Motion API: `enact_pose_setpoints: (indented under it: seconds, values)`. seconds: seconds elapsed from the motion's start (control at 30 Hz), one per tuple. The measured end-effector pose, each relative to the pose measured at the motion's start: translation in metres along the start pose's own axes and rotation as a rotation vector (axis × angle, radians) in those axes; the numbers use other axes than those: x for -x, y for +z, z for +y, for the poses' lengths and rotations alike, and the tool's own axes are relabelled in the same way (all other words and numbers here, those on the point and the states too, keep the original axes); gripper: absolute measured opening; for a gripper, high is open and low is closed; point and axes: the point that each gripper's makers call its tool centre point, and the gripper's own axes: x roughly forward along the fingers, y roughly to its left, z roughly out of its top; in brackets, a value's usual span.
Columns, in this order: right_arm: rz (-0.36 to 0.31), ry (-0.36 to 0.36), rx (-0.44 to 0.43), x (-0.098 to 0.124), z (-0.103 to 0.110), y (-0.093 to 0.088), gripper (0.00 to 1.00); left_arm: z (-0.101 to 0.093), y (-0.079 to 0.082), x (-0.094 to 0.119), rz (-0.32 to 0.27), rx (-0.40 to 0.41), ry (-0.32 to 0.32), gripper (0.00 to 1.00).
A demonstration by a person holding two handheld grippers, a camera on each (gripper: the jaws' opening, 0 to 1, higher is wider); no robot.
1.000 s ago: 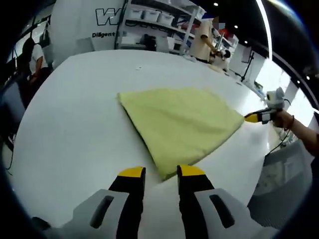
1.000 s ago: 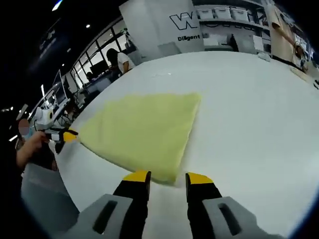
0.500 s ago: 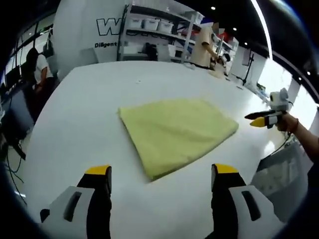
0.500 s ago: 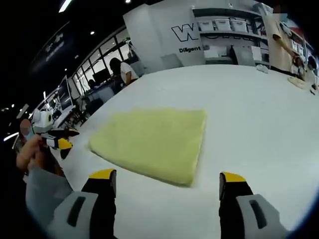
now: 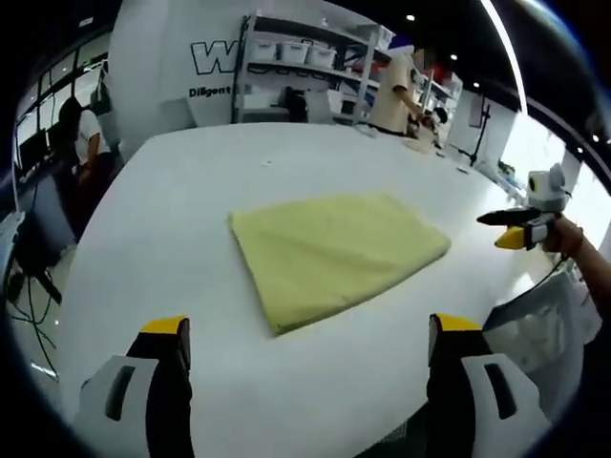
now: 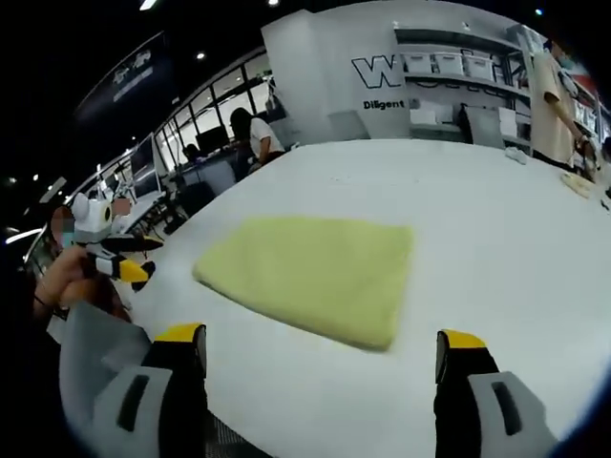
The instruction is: Fold the garment on the visible template until the final outline fits inside the template.
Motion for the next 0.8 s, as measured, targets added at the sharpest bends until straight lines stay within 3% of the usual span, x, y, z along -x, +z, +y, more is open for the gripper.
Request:
enact_pose_setpoints:
  seconds: [0.23, 0.8]
  values:
    - [0.004, -0.002, 0.03, 0.007, 0.0045, -0.0032, 0.99, -0.0045, 0.0018, 0.0054, -0.001, -0.032, 0.01, 0.99]
    - [0.035, -0.018, 0.085, 0.0087, 0.0081, -0.0081, 0.99, -0.005, -0.005, 0.0101, 0.005, -0.005, -0.004, 0.99]
